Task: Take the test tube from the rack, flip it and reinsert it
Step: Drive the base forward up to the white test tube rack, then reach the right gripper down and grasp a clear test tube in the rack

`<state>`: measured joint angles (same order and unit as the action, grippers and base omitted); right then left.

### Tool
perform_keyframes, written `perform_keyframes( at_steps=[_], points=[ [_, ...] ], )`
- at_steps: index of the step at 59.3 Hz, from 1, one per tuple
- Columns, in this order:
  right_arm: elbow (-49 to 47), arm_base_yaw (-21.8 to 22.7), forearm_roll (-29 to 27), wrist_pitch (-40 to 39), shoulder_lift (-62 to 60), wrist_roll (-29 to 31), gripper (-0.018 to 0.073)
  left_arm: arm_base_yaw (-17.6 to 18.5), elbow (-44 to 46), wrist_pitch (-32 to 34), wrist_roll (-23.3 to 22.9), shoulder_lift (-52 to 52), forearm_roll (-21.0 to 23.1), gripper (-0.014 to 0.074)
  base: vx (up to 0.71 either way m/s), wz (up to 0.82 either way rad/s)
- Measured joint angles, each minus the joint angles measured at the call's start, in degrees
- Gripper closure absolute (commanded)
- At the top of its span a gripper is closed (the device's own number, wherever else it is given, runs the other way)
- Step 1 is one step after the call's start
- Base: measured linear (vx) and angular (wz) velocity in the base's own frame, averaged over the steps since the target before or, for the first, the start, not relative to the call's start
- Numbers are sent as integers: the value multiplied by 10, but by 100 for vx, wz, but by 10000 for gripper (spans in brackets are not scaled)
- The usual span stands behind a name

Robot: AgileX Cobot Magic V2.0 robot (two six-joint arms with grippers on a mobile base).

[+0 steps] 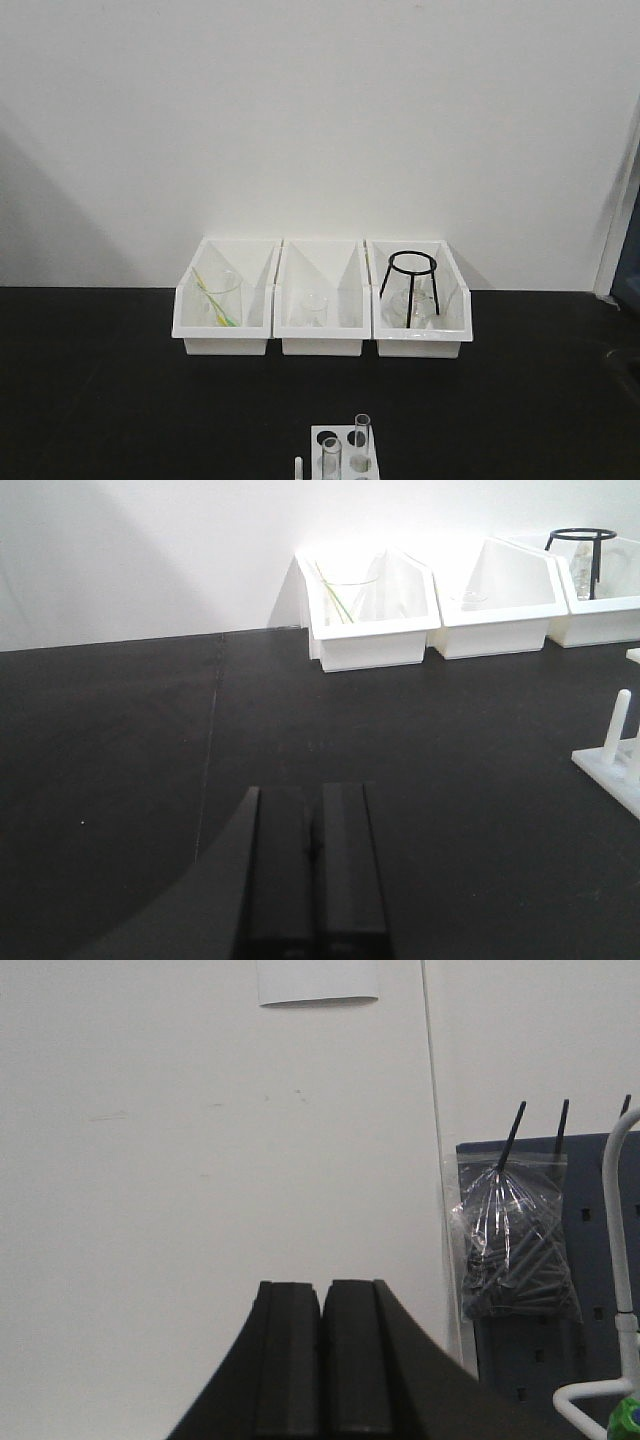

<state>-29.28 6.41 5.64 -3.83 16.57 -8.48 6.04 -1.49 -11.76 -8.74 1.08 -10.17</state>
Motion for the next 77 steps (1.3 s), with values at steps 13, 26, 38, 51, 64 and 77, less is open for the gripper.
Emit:
perform_keyframes(
  at_steps=[13, 26, 38, 51, 64, 77],
  points=[
    [-85, 0, 13, 9, 159, 1, 570, 0, 0, 0, 0, 0, 0, 602, 0, 0],
    [-87, 0, 14, 12, 215, 0, 554, 0, 0, 0, 0, 0, 0, 602, 0, 0],
    [-87, 0, 15, 19, 222, 0, 426, 0, 0, 0, 0, 0, 0, 602, 0, 0],
    [-87, 0, 18, 38, 222, 0, 95, 0, 0, 0, 0, 0, 0, 602, 0, 0],
    [-87, 0, 3, 38, 222, -10, -59, 0, 0, 0, 0, 0, 0, 602, 0, 0],
    [-55, -48, 9, -3, 225, -11, 25, 0, 0, 0, 0, 0, 0, 602, 0, 0]
  ],
)
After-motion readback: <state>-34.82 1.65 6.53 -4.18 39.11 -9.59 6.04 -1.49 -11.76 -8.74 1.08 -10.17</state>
